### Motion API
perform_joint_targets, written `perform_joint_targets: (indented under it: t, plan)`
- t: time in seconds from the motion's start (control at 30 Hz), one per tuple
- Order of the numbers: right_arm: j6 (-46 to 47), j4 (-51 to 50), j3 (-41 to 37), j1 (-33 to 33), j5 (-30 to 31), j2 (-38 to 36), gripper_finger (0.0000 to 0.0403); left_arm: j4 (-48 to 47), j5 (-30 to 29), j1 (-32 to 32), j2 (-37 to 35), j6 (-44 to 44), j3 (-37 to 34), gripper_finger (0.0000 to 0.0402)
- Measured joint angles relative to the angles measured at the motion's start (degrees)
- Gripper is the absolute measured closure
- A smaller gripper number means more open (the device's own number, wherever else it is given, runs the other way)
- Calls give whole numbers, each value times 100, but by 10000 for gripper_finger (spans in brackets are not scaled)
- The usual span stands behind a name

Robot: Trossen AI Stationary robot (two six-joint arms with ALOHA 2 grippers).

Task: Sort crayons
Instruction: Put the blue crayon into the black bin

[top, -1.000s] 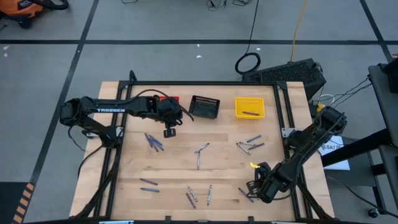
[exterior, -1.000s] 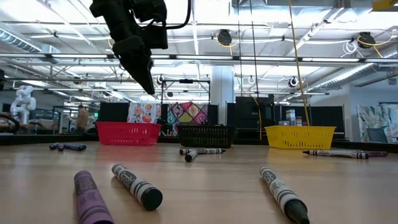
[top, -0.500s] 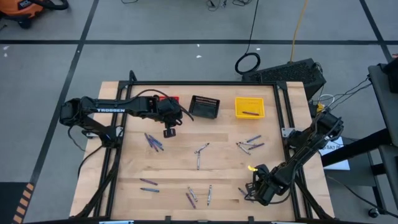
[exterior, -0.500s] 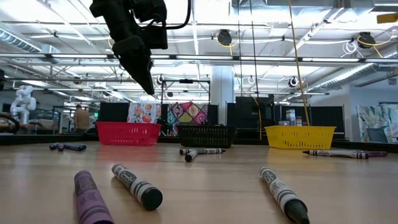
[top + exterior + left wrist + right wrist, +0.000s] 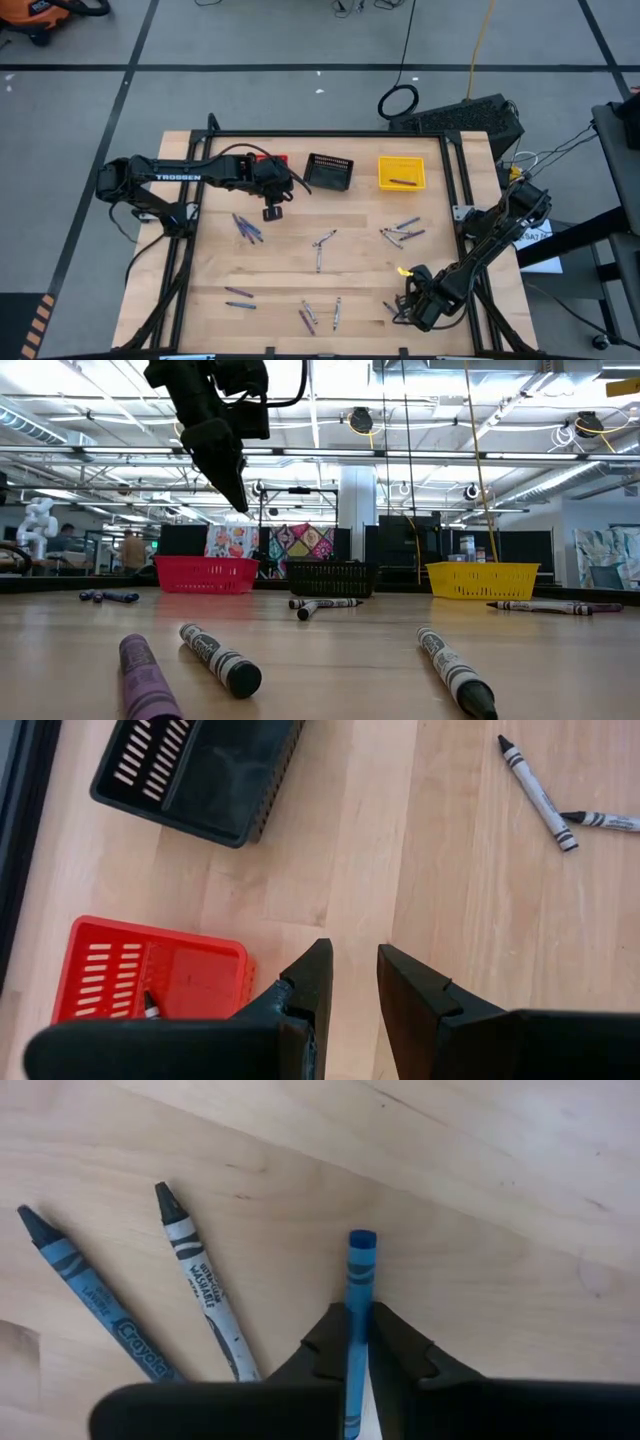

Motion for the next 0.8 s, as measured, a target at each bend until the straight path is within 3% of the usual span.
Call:
perform_joint_targets:
  t: [0.2,0.43,0.8]
  plan:
    - [-408,-176,-12,-167,-8,-304,400,-58,-75,7,0,143,0,320]
    - [-1002,-1152,-32,-618,531,-920,402,-367,-108,46,0,322,0,320]
    - [-3744,-1644,-22,-2329,1039,-1469,402,-1024,-383,444,0,289,-4,320]
